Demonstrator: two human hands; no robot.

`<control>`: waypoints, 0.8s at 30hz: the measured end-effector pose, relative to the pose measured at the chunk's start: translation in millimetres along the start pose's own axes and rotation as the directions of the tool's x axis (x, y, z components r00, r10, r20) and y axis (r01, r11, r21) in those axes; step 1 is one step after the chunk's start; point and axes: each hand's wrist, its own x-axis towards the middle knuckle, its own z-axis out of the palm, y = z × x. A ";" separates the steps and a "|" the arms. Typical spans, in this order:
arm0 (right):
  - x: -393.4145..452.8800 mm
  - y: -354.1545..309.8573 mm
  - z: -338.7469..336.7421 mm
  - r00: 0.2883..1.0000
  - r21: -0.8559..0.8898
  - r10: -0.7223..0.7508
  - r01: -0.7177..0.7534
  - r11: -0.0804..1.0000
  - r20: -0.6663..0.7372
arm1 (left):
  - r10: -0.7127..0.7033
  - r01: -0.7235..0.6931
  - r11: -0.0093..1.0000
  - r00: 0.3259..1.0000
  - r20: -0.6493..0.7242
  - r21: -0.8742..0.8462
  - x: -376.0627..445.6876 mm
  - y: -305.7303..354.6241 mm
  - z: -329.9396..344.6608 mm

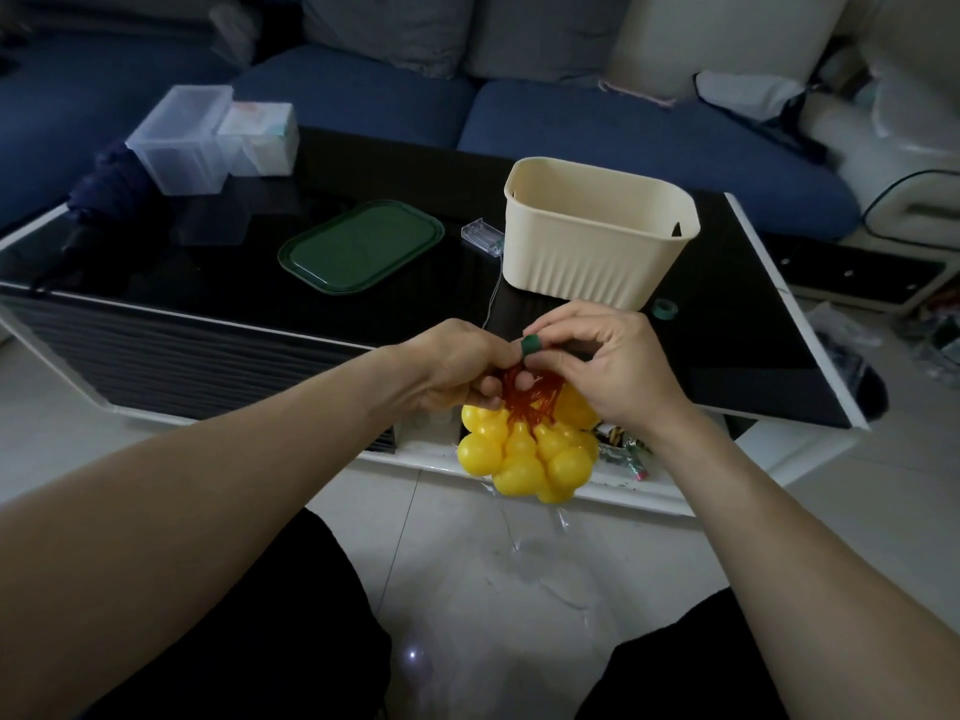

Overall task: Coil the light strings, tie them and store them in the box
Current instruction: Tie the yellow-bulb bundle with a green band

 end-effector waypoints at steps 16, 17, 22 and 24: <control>6.1 11.7 8.4 0.905 0.257 0.421 -0.421 0.870 0.056 | 0.040 -0.041 0.999 0.997 0.062 0.019 -3.2 4.4 3.6; 6.8 10.0 9.5 0.912 0.224 0.407 -0.408 0.885 0.054 | 0.041 -0.042 0.998 0.999 0.025 0.040 -1.4 2.9 3.5; 8.1 2.2 13.8 0.935 0.121 0.352 -0.344 0.931 -0.050 | 0.039 -0.039 0.999 0.999 -0.012 -0.022 6.1 -2.5 -1.2; 6.5 -0.9 11.5 0.955 0.084 0.297 -0.294 0.952 -0.024 | -0.009 0.012 0.999 0.997 0.082 -0.047 3.4 -0.9 -6.2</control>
